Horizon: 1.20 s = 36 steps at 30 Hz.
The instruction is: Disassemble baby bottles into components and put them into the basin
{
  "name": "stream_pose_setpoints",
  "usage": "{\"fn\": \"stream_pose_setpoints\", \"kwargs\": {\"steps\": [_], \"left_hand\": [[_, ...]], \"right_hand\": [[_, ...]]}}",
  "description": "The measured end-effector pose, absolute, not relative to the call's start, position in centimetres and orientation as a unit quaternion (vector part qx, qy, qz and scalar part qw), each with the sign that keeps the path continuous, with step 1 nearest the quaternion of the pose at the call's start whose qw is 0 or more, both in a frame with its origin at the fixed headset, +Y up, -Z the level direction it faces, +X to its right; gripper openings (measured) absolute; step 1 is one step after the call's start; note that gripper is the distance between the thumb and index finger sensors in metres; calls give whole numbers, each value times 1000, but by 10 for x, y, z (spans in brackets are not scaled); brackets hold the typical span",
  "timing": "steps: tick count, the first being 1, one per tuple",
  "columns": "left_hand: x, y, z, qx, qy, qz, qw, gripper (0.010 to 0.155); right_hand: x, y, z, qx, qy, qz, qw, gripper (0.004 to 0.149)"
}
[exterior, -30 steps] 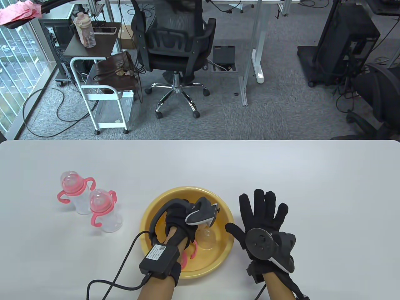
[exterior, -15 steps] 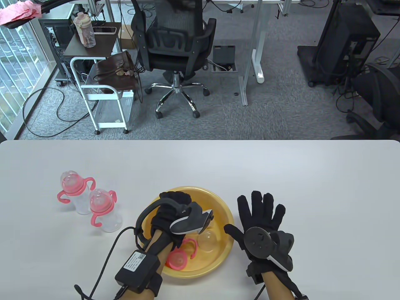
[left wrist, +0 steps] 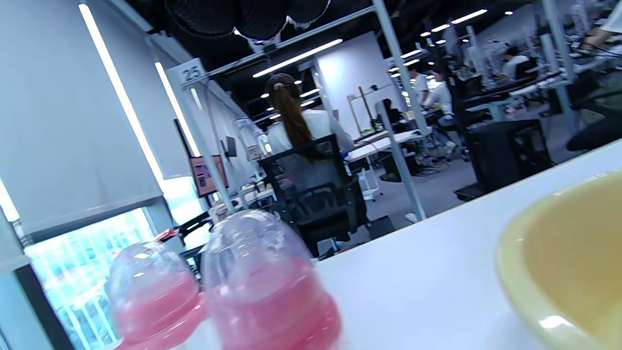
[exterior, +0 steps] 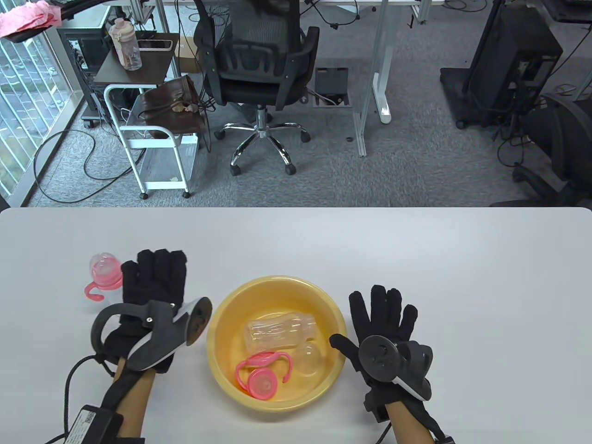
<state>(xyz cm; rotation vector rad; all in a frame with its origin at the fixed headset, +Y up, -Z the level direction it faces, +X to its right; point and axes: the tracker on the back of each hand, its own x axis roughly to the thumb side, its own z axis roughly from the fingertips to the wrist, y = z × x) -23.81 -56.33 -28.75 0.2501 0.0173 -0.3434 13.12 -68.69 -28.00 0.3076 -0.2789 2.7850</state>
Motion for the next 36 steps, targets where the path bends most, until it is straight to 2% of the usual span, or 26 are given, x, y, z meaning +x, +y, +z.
{"fn": "stream_pose_setpoints", "kwargs": {"steps": [3, 7, 11, 16, 19, 25, 28, 36], "left_hand": [[-271, -571, -284, 108, 64, -128, 984, 100], [-303, -599, -285, 47, 118, -87, 988, 97], [-319, -634, -292, -35, 157, -63, 985, 94], [-323, -669, -300, -68, 182, -33, 980, 87], [-320, -681, -304, -60, 192, -26, 979, 80], [-318, -687, -306, -43, 210, 31, 976, 58], [-315, -686, -304, -11, 206, 46, 977, 50], [-292, -664, -294, 121, 136, 22, 983, 44]], "right_hand": [[131, -687, -280, 106, -96, 976, 163, 85], [131, -688, -280, 103, -91, 978, 159, 85], [131, -689, -280, 102, -92, 978, 158, 84], [132, -689, -280, 100, -90, 978, 158, 84], [132, -689, -280, 101, -94, 978, 159, 84], [132, -689, -281, 102, -96, 977, 160, 84], [131, -689, -281, 101, -97, 978, 157, 83], [131, -689, -281, 103, -94, 978, 153, 83]]}}
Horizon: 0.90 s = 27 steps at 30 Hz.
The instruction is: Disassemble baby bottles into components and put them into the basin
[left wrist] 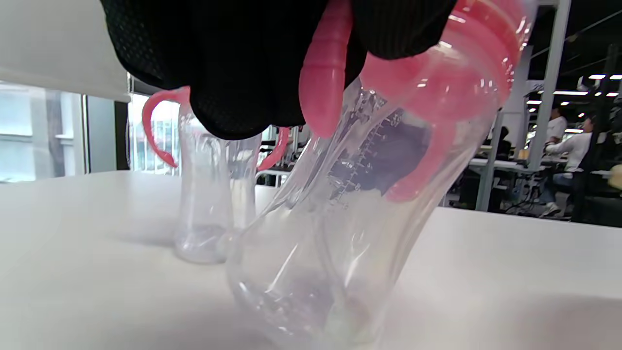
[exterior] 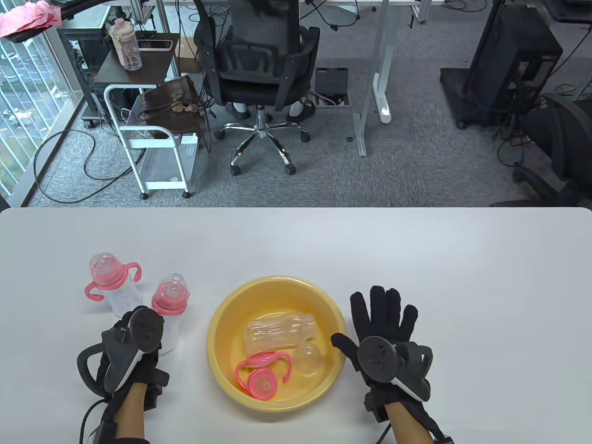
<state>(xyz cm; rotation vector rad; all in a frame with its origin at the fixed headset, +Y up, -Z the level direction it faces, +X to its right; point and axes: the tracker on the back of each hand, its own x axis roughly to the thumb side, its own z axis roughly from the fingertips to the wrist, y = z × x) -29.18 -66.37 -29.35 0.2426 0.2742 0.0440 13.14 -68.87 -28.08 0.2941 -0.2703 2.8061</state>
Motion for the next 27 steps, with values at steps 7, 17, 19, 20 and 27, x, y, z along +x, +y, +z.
{"fn": "stream_pose_setpoints", "kwargs": {"steps": [7, 17, 19, 20, 27], "left_hand": [[-248, -625, -277, 242, 28, -17, 970, 43], [-194, -631, -247, 349, -96, -158, 919, 43], [-191, -641, -244, 350, -114, -141, 919, 43], [-191, -645, -243, 354, -119, -139, 917, 43], [-193, -657, -232, 362, -160, -147, 906, 43]], "right_hand": [[132, -689, -280, 98, -97, 979, 153, 82], [127, -688, -279, 117, -93, 979, 138, 82], [126, -687, -278, 123, -95, 979, 132, 82], [125, -687, -278, 125, -96, 979, 130, 82], [110, -677, -273, 183, -131, 967, 116, 81]]}}
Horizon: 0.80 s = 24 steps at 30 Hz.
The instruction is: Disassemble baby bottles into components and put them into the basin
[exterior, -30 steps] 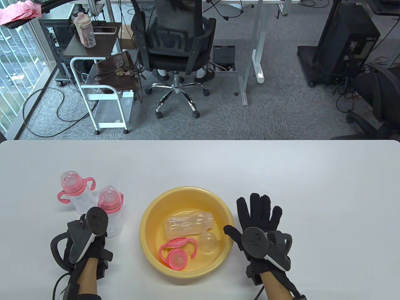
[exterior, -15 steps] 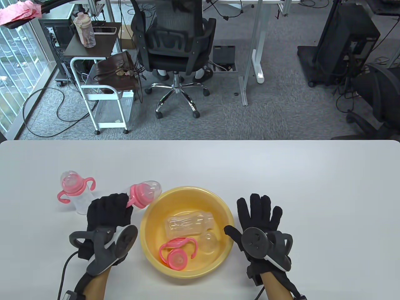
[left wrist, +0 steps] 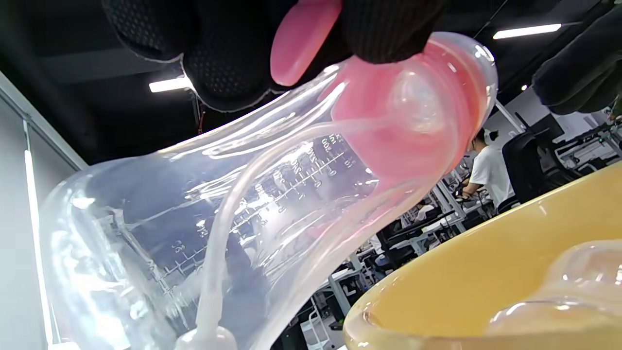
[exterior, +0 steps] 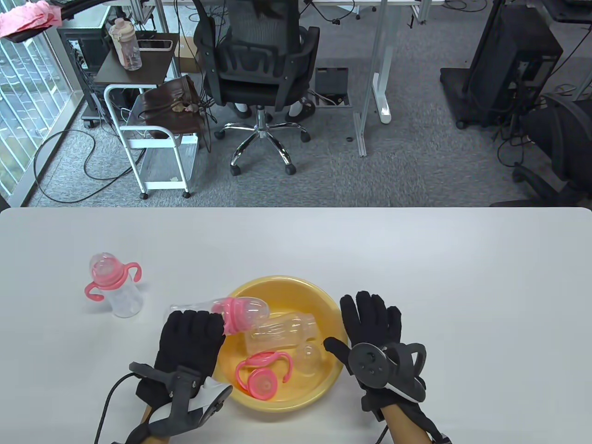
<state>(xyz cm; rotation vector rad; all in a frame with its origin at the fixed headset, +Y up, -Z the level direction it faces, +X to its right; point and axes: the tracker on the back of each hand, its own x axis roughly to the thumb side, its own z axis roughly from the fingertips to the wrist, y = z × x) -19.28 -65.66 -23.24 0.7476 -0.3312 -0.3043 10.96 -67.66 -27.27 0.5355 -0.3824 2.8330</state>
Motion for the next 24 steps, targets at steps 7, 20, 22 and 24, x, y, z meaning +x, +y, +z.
{"fn": "stream_pose_setpoints", "kwargs": {"steps": [7, 20, 22, 24], "left_hand": [[-187, -648, -221, 389, -178, -137, 894, 43], [-168, -649, -202, 422, -246, -139, 861, 43], [-164, -649, -199, 425, -253, -147, 857, 43], [-163, -649, -198, 427, -254, -153, 854, 43]], "right_hand": [[82, -634, -268, 261, -143, 937, 182, 81], [54, -638, -298, 268, 95, 860, 424, 90], [50, -642, -299, 275, 132, 851, 429, 91], [46, -644, -298, 279, 148, 851, 420, 92]]}}
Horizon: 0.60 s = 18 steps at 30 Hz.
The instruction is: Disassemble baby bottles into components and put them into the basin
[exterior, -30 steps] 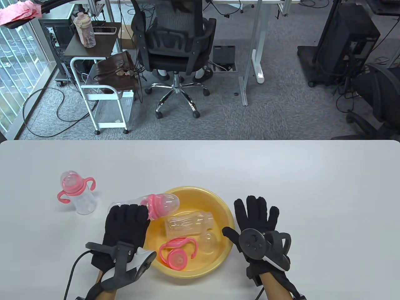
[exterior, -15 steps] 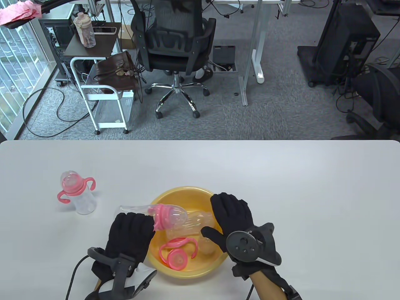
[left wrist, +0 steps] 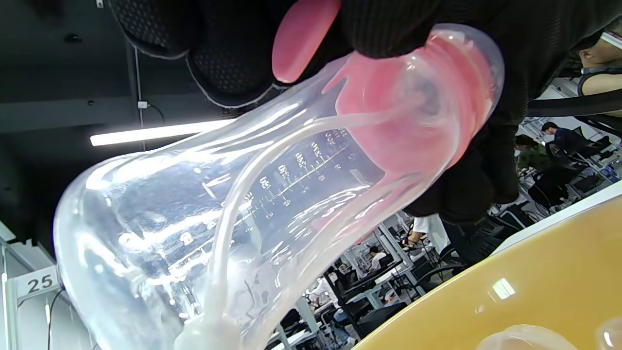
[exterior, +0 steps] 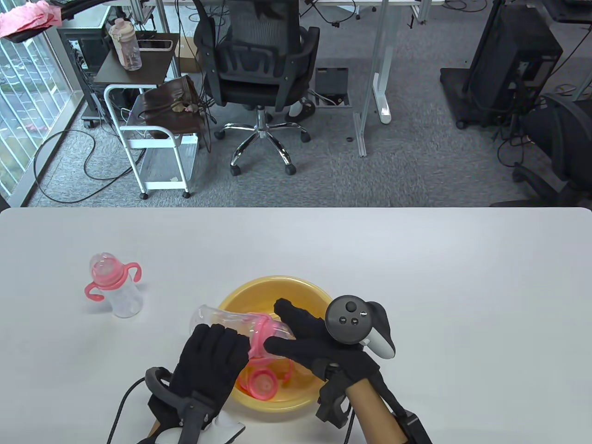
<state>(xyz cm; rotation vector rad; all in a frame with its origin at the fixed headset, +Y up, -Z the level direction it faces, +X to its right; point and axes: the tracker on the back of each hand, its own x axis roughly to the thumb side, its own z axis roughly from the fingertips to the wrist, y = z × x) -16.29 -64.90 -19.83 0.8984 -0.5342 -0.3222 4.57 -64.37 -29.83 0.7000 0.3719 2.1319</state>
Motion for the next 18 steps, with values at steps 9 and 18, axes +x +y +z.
{"fn": "stream_pose_setpoints", "kwargs": {"steps": [9, 18], "left_hand": [[-163, -653, -201, 414, -253, -158, 860, 42], [-168, -650, -204, 412, -235, -148, 867, 47]], "right_hand": [[34, -642, -292, 284, 109, 871, 386, 86], [25, -633, -280, 323, -18, 898, 298, 85]]}}
